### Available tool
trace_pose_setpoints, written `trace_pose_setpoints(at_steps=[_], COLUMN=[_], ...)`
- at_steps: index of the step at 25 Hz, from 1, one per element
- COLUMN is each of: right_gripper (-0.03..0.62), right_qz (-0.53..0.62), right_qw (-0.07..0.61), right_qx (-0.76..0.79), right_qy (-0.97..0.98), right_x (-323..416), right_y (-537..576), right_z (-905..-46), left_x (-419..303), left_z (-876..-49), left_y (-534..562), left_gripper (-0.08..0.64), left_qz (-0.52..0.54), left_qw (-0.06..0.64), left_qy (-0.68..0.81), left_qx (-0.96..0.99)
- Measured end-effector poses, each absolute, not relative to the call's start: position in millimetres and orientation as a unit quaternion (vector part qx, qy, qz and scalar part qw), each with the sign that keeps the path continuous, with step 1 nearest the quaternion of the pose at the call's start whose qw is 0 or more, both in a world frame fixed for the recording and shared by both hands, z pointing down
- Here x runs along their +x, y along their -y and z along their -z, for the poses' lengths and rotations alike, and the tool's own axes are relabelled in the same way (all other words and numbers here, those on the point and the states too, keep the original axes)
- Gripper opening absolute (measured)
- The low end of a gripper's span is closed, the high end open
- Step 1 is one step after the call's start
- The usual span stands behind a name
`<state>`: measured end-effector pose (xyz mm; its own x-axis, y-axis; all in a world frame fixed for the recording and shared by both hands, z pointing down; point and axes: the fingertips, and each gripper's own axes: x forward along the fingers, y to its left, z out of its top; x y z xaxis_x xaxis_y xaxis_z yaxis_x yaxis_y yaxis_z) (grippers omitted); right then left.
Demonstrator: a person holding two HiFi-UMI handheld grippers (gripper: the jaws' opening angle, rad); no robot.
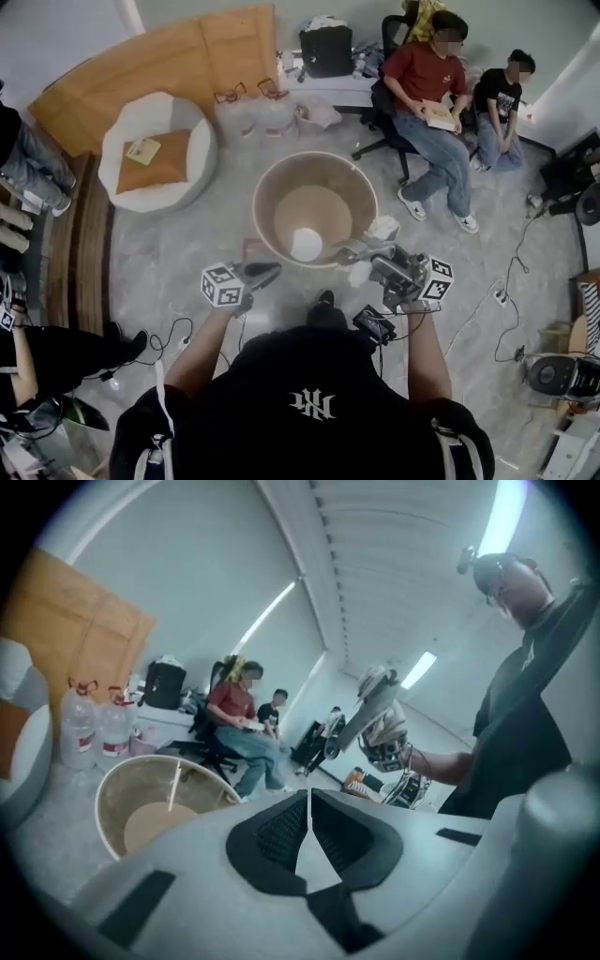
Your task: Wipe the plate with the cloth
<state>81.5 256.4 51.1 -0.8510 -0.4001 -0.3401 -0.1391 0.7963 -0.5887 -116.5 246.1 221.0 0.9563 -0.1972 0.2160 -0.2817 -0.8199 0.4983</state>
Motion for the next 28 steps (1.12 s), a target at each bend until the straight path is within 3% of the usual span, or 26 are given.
trace_pose_setpoints(at_steps=[6, 13, 20, 28], right_gripper=[0.16, 0.16, 0.16, 0.16], right_qz=[0.241, 0.219, 0.166, 0.167], right_qw=[0.221, 0.231, 0.237, 0.259], right_qx=[-0.199, -0.233, -0.231, -0.247], right_qy=[-0.924, -0.919, -0.929, -0.919], right_x=[48.4, 29.8, 61.6, 132.3], right_y=[-307.0, -373.0, -417.8, -445.3], right_z=[-30.2, -9.1, 26.6, 12.0], left_x=[-142.0, -162.2, -142.1, -85.9], left_z=[-139.6, -101.2, -77.3, -56.6], left_y=[-290.9, -352.3, -382.0, -407.8], left_gripper=[0.017, 0.017, 0.017, 0.017], left_qz=[0.007, 0.045, 0.052, 0.043], left_qw=[0.211, 0.176, 0.159, 0.147], left_qy=[0.085, 0.059, 0.069, 0.064], left_qx=[0.974, 0.982, 0.984, 0.986])
